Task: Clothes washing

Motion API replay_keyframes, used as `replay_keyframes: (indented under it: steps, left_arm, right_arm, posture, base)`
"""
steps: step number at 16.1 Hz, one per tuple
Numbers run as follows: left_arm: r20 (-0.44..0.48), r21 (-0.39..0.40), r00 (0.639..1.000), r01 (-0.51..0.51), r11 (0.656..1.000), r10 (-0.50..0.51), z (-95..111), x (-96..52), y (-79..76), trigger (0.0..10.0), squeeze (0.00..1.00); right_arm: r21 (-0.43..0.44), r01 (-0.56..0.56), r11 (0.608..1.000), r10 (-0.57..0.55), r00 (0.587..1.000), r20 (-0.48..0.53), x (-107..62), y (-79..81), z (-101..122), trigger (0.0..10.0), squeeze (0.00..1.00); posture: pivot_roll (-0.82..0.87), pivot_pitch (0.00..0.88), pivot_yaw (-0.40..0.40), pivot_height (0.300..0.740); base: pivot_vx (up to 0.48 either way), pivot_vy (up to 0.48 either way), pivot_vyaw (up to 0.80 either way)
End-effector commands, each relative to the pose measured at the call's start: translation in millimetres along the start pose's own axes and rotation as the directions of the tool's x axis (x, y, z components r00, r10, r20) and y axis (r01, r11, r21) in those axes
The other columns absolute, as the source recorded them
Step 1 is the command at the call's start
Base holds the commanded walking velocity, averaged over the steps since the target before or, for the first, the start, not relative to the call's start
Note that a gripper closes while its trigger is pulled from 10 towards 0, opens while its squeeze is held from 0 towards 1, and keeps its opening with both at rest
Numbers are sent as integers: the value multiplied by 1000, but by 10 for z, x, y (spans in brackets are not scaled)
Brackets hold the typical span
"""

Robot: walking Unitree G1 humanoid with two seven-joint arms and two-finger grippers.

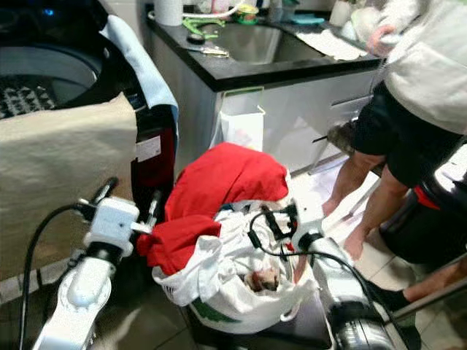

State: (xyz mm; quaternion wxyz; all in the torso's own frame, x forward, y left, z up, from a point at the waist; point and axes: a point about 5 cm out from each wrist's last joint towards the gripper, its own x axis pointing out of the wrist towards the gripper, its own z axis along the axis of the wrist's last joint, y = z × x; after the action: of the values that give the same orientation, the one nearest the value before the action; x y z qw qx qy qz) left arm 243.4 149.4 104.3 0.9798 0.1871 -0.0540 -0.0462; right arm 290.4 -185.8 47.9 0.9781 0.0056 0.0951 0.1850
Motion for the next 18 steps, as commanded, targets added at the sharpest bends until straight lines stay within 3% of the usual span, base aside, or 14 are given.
replay_keyframes:
  steps: [1,3,6,11,12,15,18]
  left_arm:
    - [15,-17,1000,-9,1000,9,19,48,-4,10000,0]
    - [32,-33,999,-9,999,10,36,154,-35,10000,0]
    - [58,-39,998,23,999,-20,73,257,-55,10000,0]
    - [11,50,979,203,978,-204,-93,498,1,10000,0]
    - [-26,91,960,281,955,-280,-176,553,-74,10000,0]
    - [-80,137,923,384,913,-376,-276,691,-206,10000,0]
    - [-155,221,859,512,830,-488,-349,779,-325,10000,0]
  right_arm:
    - [-7,-17,1000,17,997,74,-27,-26,219,10000,0]
    - [-29,-61,998,65,990,125,-172,59,317,10000,0]
    - [3,-70,998,69,993,99,-280,169,280,10000,0]
    - [-31,-96,995,99,989,113,-359,265,500,10000,0]
    - [-41,-88,995,92,991,96,-417,252,504,10000,0]
    - [-50,-81,995,84,994,70,-538,256,524,10000,0]
    - [-68,-88,994,91,995,42,-696,278,576,10000,0]
  posture:
    - [71,0,-119,740]
    - [53,0,-97,740]
    - [40,0,-79,740]
    - [-33,0,-33,740]
    - [-62,0,-28,740]
    - [-111,0,-24,740]
    - [-175,0,-22,740]
  base:
    - [0,0,0]
    - [0,0,0]
    - [0,0,0]
    - [0,0,0]
    - [0,0,0]
    - [0,0,0]
    - [0,0,0]
